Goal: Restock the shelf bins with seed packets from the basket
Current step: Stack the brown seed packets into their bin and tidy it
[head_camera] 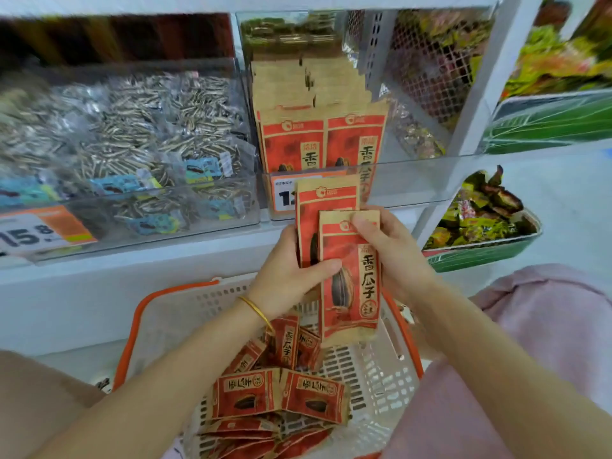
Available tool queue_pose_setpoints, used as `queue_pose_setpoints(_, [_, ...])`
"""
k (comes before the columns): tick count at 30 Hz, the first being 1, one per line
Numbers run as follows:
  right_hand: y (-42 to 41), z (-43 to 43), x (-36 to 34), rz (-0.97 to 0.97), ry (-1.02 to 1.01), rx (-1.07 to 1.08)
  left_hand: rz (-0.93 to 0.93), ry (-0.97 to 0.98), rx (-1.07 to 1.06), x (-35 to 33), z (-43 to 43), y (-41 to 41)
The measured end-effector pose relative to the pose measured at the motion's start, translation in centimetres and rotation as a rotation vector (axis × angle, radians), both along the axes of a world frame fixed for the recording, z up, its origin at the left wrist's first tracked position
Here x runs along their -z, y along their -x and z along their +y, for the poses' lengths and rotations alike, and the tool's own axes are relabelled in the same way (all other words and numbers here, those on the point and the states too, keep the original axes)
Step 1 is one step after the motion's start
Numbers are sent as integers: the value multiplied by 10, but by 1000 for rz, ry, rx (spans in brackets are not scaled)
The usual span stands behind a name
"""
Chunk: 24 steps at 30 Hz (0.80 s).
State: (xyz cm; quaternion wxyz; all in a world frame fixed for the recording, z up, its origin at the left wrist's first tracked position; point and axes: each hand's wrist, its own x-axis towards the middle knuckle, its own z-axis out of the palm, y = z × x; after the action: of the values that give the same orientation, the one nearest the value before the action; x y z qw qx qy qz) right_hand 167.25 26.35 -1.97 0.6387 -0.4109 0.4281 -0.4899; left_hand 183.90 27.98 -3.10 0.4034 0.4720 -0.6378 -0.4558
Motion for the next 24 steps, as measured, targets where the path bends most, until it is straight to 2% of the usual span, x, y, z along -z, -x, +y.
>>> queue_pose_setpoints(2, [18,4,-12,-13,-28,-121,25,61,12,-24,-7,7])
queue_pose_setpoints(4, [33,10,-17,58,17,-235,22,126,4,-47,-17,16])
queue_pose_setpoints(5, [38,11,-18,107,55,-239,15,159,-8,-57,-21,20])
queue_pose_setpoints(8, [56,8,-32,200,149,-72,-27,217,-72,-79,-31,36])
queue_pose_setpoints(11, [85,-1,-49,37,198,21,-39,252,-147,-93,-40,46])
queue_pose_setpoints(14, [107,-14,-62,-171,207,-4,-57,247,-147,-102,-50,55])
queue_pose_setpoints(18, [98,-33,-80,-124,225,-42,-55,230,-64,-106,-60,75])
queue_pose_setpoints(21, [89,-42,-87,-141,168,-52,0,147,-26,-116,-65,92])
queue_pose_setpoints(24, [92,-54,-92,-120,128,-69,-147,183,-23,-136,-77,102])
